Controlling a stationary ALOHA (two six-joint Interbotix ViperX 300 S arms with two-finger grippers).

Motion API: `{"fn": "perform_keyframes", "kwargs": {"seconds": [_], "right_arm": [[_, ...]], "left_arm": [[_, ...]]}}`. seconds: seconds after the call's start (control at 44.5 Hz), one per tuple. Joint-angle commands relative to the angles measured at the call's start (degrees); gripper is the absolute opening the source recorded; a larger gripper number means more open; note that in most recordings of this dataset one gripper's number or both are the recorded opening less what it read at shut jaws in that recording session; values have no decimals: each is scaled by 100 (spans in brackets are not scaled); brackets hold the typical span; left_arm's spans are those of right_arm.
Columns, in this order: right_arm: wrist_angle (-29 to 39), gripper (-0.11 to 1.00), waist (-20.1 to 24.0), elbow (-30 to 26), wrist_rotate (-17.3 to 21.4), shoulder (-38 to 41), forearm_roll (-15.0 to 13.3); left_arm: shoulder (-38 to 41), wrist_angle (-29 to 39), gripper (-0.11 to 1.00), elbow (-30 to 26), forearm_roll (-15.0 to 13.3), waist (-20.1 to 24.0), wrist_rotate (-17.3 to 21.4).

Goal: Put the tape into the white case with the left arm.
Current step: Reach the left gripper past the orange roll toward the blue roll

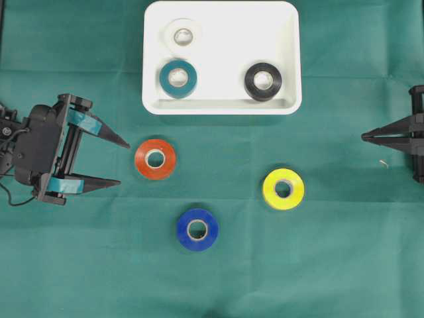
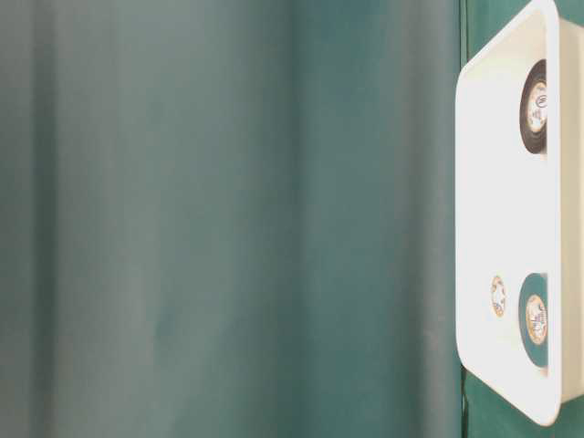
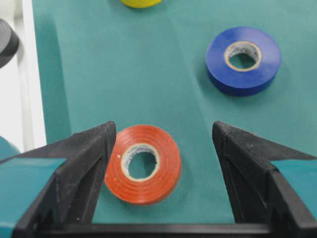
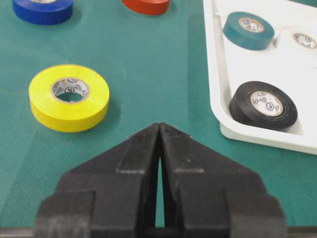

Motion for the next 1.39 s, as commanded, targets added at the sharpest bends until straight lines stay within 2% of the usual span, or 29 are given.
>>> {"fn": "perform_keyframes", "kwargs": {"seconds": [0.0,0.269,0.651,1.123,1.37], "right_arm": [[-62,-9,-9,-35,-9,35,-9],[-62,-9,-9,-35,-9,35,-9],[-62,-9,0,-35,-9,35,-9],[-62,-9,-9,-35,-9,35,-9],[-62,-9,0,-35,-9,35,-9]], "left_arm": [[26,-62,77,-88,-9,-88,-9],[615,-220,77,-404,-9,-237,-9],[2065,-70,77,-1512,-9,-343,0],[3208,1116,77,-2795,-9,-510,-9],[3595,1204,77,-3243,-9,-510,-9]]}}
